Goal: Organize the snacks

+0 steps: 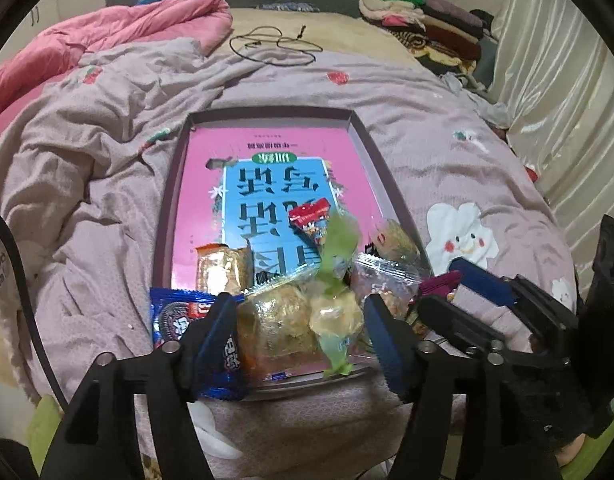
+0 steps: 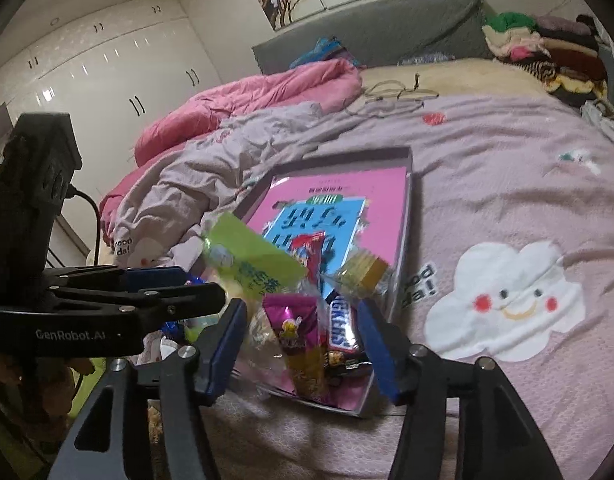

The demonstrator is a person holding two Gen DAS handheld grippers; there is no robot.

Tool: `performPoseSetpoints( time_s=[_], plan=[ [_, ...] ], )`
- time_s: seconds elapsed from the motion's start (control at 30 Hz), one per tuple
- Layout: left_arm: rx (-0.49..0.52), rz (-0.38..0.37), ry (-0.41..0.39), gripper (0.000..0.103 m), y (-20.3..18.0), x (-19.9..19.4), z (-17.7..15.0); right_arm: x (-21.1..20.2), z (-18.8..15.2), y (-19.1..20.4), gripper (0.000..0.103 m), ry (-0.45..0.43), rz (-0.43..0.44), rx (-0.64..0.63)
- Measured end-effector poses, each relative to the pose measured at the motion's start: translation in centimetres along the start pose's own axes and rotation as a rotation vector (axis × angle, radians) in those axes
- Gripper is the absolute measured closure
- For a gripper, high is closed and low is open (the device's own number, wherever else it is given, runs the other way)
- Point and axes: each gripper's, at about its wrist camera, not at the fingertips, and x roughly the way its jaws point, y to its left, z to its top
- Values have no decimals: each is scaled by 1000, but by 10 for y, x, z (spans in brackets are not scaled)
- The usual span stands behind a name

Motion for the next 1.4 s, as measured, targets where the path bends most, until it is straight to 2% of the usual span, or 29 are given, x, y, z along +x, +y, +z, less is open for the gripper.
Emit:
performPoseSetpoints(
  time_s=[0.13, 0.2, 0.27, 0.37, 0.5, 0.63, 0.87, 1.4],
  plan=[
    [-2, 1, -34, 31, -3, -15, 0, -18, 6, 2, 39, -49, -22, -15],
    [-6, 7, -58, 25, -6, -25, -2, -30, 9, 6, 35, -77, -42, -33],
    [-10, 12, -85, 24, -10, -36, -5, -43, 11, 10, 26, -104, -65, -50],
    [-5, 34, -103, 24, -18, -49, -15, -61, 13, 13, 18, -128, -81, -53],
    [-34, 55, -102, 23, -26, -60, -34, -75, 8, 15, 14, -107, -121, -46],
    [-44, 72, -96, 23, -32, -65, -50, -81, -7, 16, 9, -47, -176, -48],
    [-60, 87, -86, 23, -31, -68, -60, -82, -30, 24, 4, 11, -210, -85],
    [-69, 110, -69, 23, -27, -67, -60, -84, -27, 32, 4, -7, -237, -111]
  ],
)
